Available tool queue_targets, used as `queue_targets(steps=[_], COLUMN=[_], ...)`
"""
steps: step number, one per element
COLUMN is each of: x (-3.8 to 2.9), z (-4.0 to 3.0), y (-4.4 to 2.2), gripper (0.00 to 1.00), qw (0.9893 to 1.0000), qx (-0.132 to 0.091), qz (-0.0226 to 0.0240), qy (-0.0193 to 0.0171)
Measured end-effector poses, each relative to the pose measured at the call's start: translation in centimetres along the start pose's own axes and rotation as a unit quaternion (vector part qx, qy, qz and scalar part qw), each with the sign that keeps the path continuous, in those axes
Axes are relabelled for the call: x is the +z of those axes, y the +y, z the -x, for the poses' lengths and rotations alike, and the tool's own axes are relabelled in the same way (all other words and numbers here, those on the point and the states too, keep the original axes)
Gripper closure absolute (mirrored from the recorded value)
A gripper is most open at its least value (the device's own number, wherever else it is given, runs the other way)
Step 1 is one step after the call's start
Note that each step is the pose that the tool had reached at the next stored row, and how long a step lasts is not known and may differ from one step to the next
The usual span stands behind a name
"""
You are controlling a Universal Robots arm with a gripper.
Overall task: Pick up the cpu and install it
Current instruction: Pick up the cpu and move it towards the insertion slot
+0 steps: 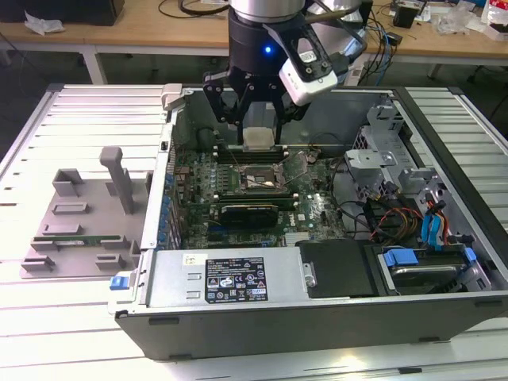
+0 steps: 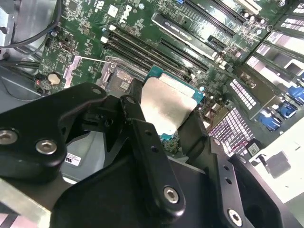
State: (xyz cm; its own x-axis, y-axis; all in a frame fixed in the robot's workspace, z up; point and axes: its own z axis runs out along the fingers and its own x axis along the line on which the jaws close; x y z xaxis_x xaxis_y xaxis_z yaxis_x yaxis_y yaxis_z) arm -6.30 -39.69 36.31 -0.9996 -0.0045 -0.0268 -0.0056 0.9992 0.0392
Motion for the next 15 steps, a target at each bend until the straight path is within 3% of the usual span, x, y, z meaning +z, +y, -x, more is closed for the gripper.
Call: queue_targets(steps=[15], x=[2.2], z=[-0.06], y=[-0.06], gripper=[0.45], qw=[1.0], qx=[0.0], qz=[0.0001], qy=[0.0])
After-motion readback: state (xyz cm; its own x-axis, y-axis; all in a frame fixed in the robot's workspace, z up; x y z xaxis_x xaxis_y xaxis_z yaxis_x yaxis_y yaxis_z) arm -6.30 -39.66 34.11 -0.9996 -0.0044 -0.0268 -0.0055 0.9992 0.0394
